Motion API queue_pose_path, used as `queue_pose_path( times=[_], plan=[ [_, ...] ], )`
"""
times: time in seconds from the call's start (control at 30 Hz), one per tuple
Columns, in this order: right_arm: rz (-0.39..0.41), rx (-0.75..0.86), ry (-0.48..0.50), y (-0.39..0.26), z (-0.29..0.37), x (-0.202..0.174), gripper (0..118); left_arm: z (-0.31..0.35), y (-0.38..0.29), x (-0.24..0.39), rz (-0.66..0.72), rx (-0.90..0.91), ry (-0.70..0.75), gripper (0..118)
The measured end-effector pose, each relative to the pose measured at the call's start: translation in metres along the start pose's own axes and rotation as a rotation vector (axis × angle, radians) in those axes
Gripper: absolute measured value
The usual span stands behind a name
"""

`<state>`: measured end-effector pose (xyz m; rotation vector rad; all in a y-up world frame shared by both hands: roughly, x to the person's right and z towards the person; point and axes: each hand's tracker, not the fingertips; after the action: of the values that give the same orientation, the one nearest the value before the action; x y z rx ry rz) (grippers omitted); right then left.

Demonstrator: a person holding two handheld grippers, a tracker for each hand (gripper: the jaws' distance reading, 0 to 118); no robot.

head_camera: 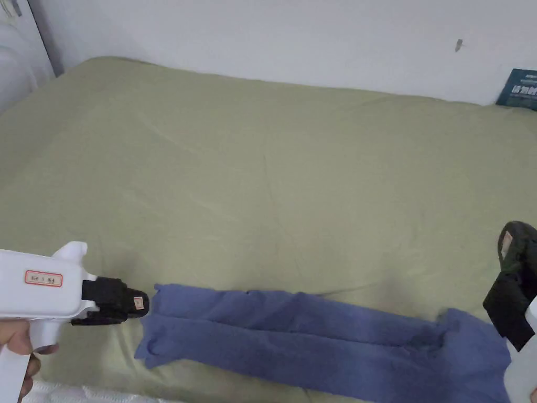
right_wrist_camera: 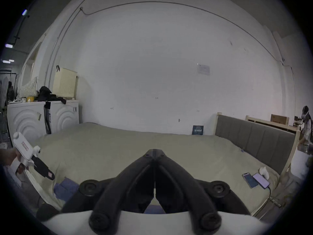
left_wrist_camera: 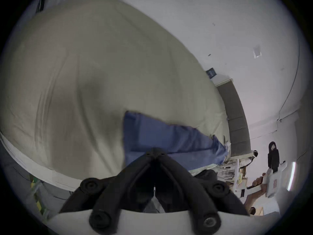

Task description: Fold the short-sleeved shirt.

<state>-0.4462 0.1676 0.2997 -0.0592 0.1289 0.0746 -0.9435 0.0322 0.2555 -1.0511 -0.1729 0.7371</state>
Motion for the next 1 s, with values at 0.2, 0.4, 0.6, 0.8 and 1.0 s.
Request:
queue_pose_path(
  times=[0.2,0.4,0.6,0.8,1.0],
  plan=[
    [0.03,-0.047,-0.012,-0.008,-0.009,-0.005,2,-0.026,0.011,-0.027,-0.001,-0.133,-0.191,79],
    [0.035,-0.066,-0.024,-0.01,-0.008,-0.007,2,-0.054,0.02,-0.043,0.079,-0.159,-0.216,118],
    [0.044,-0.076,-0.025,-0.011,-0.008,-0.004,2,-0.07,0.006,-0.03,0.217,-0.201,-0.431,113],
    [0.027,-0.071,-0.014,-0.012,-0.009,-0.003,2,-0.096,-0.002,-0.029,0.225,-0.169,-0.271,16],
    [0.009,-0.078,0.006,-0.014,-0.007,0.0,2,-0.085,0.003,-0.029,0.208,-0.137,-0.278,9]
  ],
)
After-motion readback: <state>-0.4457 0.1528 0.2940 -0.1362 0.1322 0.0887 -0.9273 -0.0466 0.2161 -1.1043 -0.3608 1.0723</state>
